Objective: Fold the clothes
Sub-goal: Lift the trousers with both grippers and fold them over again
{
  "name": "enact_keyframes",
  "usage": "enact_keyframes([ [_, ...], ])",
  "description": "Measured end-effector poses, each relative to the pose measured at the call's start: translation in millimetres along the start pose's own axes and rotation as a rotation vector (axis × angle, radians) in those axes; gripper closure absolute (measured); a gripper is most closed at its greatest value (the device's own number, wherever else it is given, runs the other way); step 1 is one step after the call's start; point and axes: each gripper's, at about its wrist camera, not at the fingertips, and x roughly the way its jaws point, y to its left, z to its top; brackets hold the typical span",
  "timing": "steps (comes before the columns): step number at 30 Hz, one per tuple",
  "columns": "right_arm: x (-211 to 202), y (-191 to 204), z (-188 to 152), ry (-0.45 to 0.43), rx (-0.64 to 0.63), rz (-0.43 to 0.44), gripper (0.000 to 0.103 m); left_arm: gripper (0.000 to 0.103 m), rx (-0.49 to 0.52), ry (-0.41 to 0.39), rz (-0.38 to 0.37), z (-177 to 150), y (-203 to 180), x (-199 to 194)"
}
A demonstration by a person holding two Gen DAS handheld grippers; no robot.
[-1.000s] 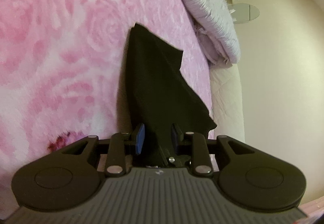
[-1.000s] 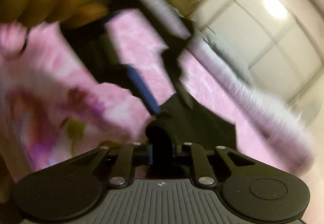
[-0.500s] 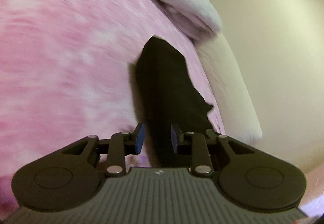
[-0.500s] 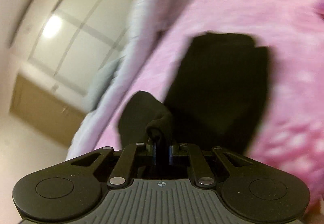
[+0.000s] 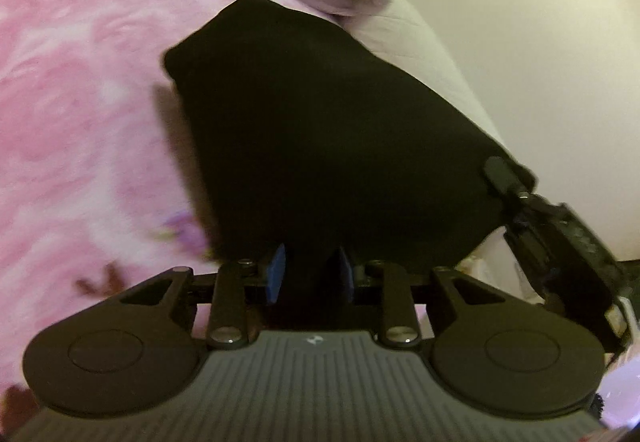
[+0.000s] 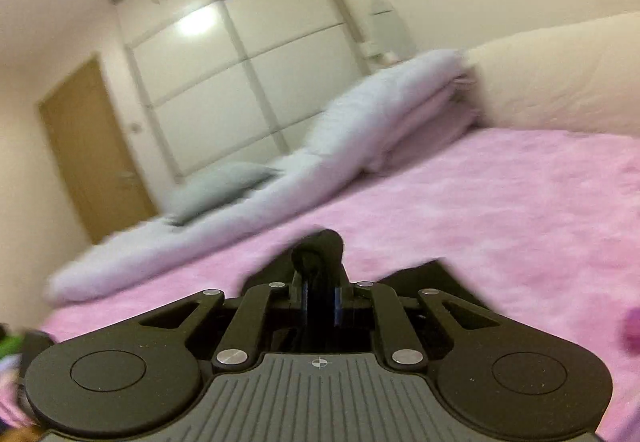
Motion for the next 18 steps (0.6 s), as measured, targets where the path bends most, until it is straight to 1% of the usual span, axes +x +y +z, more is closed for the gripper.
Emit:
enact_keyframes([
  [2,17.5,-36.1,-6.6,0.063,0.091,-0.107,0.092,0.079,0.013,0.024,-0.007,1.7,-1.8,7.3],
  [3,22.1,-57.4,-16.1,0.107,0.154,-0.145,0.092,0.08,0.004,0.038,-0.018,1.2,-0.4,10.1],
  [5,27.9,-89.9,-27.4,0.13,0.3,-0.143,0.092,0.081,-0.012,0.057,-0.034,-0.2,2.3,13.1],
  [6,24.5,-94.3,-27.7,0.115,0.334,-0.133,0.092,0.081,-0.012,0.062,-0.034,-1.1,2.6,12.7],
  [8,15.8,-83.2,-16.9,0.056,0.28,-0.146,0.092,0.081,0.002,0.065,-0.028,-0.2,1.9,10.7],
  [10,10.0,-68.1,-12.2,0.025,0.241,-0.157,0.092,0.08,0.007,0.063,-0.029,2.1,1.6,7.4],
  [11,9.2,-68.0,-7.4,0.021,0.245,-0.174,0.092,0.079,0.006,0.058,-0.024,5.0,2.8,6.2],
  [12,20.9,-73.7,-10.5,0.03,0.246,-0.197,0.092,0.078,0.005,0.053,-0.014,7.0,5.3,6.4],
  [14,28.9,-90.1,-26.5,0.071,0.282,-0.253,0.092,0.078,-0.007,0.05,0.014,9.6,11.6,8.6],
  [15,23.2,-97.1,-34.8,0.08,0.337,-0.246,0.091,0.078,-0.022,0.056,0.027,10.2,15.1,10.1],
  [16,25.8,-109.5,-38.4,0.061,0.425,-0.204,0.088,0.078,-0.035,0.059,0.031,9.5,18.8,10.8],
  [17,17.2,-115.0,-39.8,0.059,0.481,-0.176,0.087,0.078,-0.046,0.061,0.032,9.4,21.6,10.9],
  [18,7.9,-120.2,-41.0,0.058,0.535,-0.148,0.082,0.077,-0.056,0.062,0.032,9.5,24.2,10.7],
])
